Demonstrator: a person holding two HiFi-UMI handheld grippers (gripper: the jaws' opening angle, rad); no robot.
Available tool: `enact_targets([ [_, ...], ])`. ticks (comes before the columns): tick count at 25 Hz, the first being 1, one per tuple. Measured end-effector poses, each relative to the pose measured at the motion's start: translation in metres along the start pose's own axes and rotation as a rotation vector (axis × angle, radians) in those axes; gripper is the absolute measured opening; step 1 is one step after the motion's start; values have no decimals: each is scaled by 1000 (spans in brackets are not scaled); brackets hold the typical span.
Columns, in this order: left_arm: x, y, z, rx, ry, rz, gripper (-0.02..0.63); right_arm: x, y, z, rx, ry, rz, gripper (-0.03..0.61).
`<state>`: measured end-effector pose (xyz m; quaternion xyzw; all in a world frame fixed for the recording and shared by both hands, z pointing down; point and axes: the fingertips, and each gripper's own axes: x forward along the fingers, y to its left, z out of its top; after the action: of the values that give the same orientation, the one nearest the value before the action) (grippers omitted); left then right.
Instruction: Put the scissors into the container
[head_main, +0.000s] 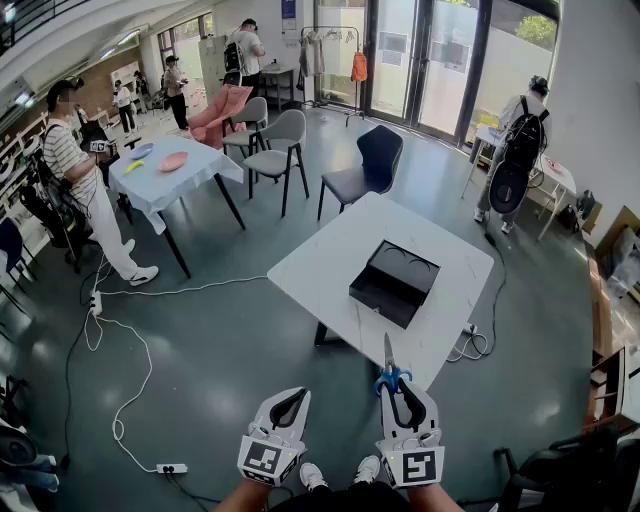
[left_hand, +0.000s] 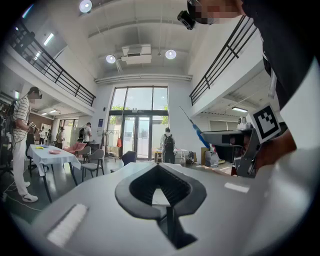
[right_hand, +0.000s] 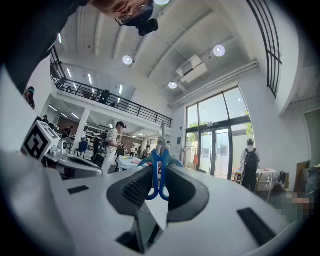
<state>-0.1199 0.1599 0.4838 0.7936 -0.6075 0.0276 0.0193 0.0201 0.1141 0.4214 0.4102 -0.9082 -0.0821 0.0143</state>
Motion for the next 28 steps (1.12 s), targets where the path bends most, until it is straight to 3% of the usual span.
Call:
enact_targets([
  [6,7,-17,14,44,-27,-20,9,-11,-10,6,-5,-16,5,89],
  [12,13,-38,2,-8,-8,-4,9,-20,-25,0,5,-9,25,89],
  [16,16,-50,-6,5,19,-8,9,-27,-36,3,31,-37,45,91],
  [23,27,-64,11,77,-13,25,9,-31,-57,-4,92,-55,59,91],
  [28,36,-79,11,60,0,25,9,-37,-72,-9,80,-45,62,91],
])
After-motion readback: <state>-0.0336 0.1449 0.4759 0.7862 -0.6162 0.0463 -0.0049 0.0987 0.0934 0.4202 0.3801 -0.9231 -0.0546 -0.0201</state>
